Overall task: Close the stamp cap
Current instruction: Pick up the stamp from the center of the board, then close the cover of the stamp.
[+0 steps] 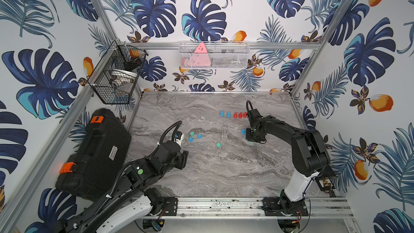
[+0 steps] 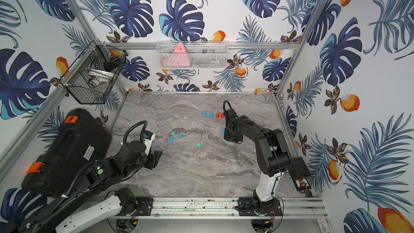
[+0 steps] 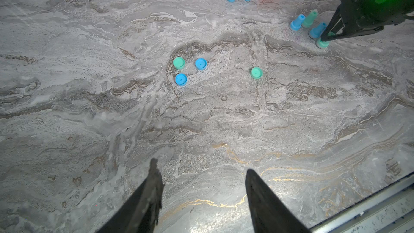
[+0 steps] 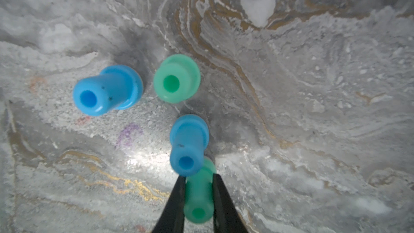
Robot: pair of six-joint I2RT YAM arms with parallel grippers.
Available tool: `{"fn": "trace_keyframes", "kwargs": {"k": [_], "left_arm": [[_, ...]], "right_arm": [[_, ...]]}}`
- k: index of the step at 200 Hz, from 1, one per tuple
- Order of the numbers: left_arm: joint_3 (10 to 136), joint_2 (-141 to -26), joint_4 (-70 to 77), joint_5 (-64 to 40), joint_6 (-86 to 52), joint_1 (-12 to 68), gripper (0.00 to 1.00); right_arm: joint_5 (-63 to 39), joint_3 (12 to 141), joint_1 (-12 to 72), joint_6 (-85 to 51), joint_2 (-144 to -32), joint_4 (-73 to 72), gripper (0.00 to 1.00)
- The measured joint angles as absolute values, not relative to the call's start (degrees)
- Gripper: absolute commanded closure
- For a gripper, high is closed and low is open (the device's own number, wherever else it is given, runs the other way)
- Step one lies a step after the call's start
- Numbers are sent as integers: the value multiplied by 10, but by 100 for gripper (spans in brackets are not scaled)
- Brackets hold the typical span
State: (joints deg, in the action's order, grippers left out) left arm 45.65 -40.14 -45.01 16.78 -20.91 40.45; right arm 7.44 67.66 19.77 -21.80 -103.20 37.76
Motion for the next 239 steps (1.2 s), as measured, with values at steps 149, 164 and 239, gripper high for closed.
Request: {"fn": "trace_keyframes", "kwargs": {"k": [149, 164, 239], "left_arm": [[456, -399, -450, 168, -209, 404, 36], [456, -398, -450, 168, -209, 404, 36], [456, -397, -450, 168, -209, 404, 36]], "right_arm": [[105, 778, 382, -255, -1028, 432, 81], [106, 802, 403, -258, -1051, 434, 81], [99, 887, 454, -263, -1148, 446, 82]]}}
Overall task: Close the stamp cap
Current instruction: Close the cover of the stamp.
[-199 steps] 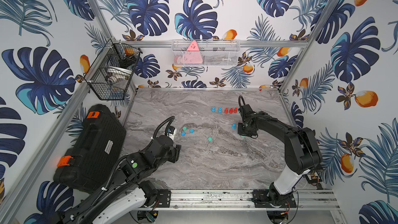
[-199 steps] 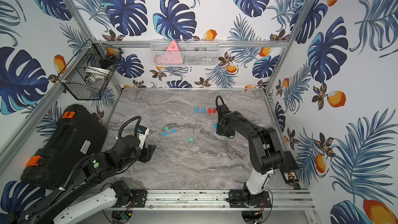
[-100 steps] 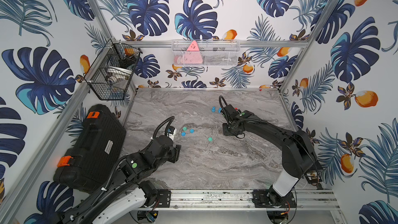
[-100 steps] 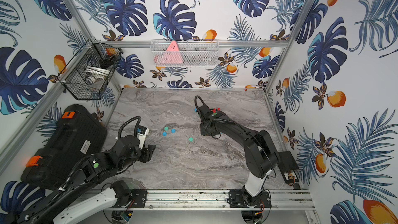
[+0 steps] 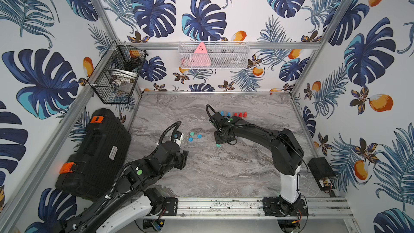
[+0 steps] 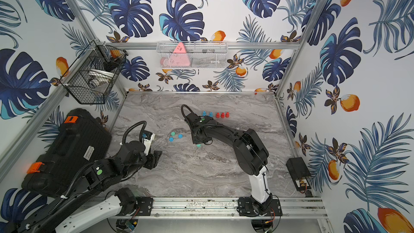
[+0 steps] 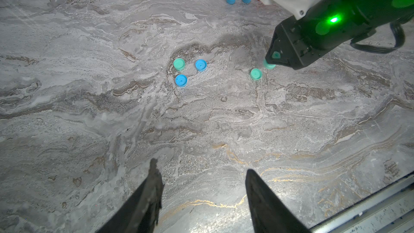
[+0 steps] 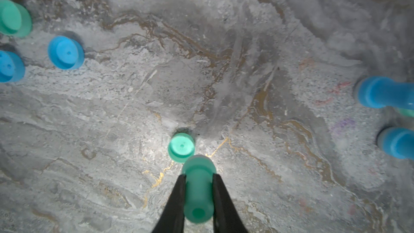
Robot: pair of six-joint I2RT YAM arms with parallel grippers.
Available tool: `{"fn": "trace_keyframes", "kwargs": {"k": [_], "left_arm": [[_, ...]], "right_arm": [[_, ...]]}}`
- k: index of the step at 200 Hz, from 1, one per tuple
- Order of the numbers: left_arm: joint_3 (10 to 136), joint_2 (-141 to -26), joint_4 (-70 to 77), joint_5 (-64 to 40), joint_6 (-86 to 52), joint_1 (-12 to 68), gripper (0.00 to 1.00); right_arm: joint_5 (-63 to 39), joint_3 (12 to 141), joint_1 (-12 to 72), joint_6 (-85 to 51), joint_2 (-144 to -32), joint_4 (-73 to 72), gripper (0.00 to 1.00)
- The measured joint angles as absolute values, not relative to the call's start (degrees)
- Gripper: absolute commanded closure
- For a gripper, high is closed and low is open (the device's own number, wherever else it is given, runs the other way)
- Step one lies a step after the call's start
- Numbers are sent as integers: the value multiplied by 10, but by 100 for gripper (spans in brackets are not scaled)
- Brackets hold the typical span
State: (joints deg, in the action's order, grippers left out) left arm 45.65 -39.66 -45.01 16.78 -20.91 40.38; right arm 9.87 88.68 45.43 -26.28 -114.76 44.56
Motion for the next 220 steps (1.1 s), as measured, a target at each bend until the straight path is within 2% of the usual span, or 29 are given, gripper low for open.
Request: {"fn": "trace_keyframes", "kwargs": {"k": [47, 220], "left_arm": [[456, -397, -450, 168, -209, 402, 36], [456, -394, -450, 168, -209, 398, 36]], "right_arm": [[95, 903, 459, -265, -1183, 448, 82], [94, 916, 467, -265, -1199, 447, 82]]}}
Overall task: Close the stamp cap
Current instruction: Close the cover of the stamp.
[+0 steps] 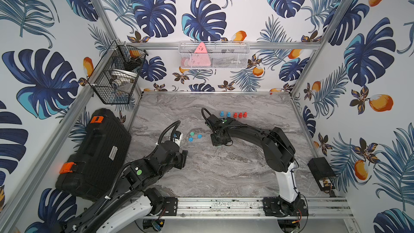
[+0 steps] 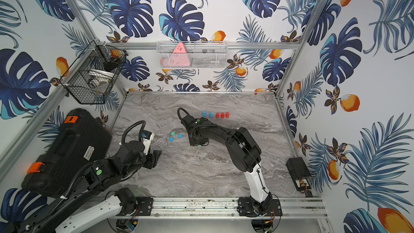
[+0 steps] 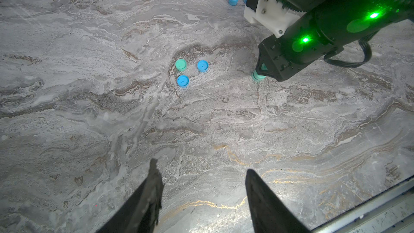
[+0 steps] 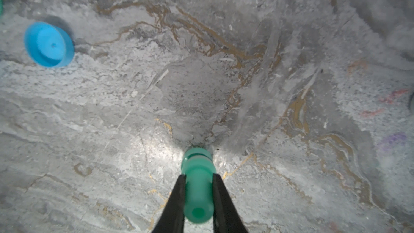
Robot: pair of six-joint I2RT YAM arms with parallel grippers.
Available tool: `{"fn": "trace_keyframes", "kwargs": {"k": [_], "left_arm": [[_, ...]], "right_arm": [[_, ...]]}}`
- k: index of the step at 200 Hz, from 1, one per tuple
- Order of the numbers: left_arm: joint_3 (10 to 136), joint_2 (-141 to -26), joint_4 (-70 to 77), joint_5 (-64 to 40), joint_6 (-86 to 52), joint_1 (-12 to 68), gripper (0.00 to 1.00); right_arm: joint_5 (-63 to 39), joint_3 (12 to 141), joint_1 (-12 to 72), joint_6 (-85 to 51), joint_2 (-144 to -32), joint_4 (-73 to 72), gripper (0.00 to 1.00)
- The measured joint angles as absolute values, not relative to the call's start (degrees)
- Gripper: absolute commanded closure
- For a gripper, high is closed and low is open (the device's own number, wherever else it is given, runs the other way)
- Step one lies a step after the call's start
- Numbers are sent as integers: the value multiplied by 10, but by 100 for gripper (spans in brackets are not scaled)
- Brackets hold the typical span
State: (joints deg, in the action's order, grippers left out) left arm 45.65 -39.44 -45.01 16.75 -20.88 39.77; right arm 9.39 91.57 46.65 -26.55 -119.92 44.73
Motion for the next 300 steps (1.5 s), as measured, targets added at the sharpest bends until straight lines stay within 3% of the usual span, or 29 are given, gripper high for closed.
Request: {"fn": "trace_keyframes", "kwargs": {"k": [172, 300], "left_arm": [[456, -391, -450, 168, -209, 398, 36], [456, -391, -450, 168, -209, 397, 36]], "right_arm": [[92, 908, 458, -265, -1206, 429, 83], [90, 1053, 294, -218, -1194, 486, 83]]}}
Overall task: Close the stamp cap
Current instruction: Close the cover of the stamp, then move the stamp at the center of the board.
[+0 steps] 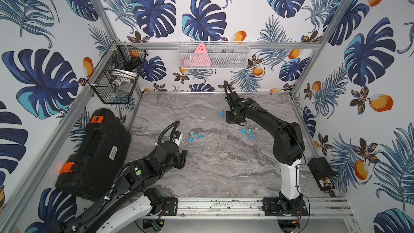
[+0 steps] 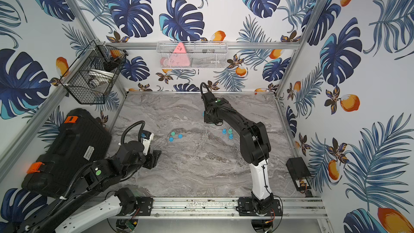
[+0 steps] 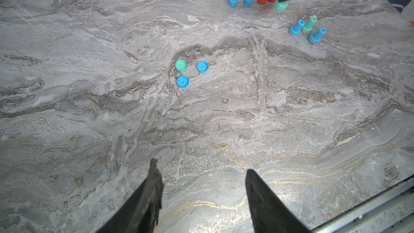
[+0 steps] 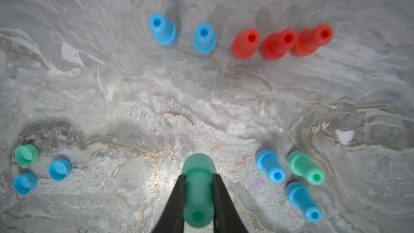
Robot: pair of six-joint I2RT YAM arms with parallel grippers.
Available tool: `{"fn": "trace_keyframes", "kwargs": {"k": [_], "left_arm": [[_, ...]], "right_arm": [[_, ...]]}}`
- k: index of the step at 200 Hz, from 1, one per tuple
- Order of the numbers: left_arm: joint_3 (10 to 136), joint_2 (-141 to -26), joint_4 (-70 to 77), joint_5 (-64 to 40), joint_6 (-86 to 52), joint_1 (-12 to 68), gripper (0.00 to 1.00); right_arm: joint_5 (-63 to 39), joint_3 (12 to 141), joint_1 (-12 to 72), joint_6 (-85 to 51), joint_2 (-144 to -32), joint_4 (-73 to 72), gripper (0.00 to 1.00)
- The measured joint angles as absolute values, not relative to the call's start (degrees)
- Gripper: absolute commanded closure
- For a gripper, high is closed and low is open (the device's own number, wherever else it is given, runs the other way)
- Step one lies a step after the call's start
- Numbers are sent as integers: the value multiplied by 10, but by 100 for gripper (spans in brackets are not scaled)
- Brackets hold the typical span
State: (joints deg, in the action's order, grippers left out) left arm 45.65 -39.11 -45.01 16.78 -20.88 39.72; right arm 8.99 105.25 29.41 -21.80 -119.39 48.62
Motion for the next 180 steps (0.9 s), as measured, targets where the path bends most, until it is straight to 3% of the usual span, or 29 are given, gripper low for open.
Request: {"fn": "trace_keyframes", "kwargs": {"k": [83, 180], "left_arm": [[456, -391, -450, 168, -209, 394, 36], [456, -391, -450, 166, -209, 390, 36]], "right_arm": [[82, 1114, 170, -204, -1222, 512, 83], [73, 1143, 116, -202, -1292, 512, 83]]}}
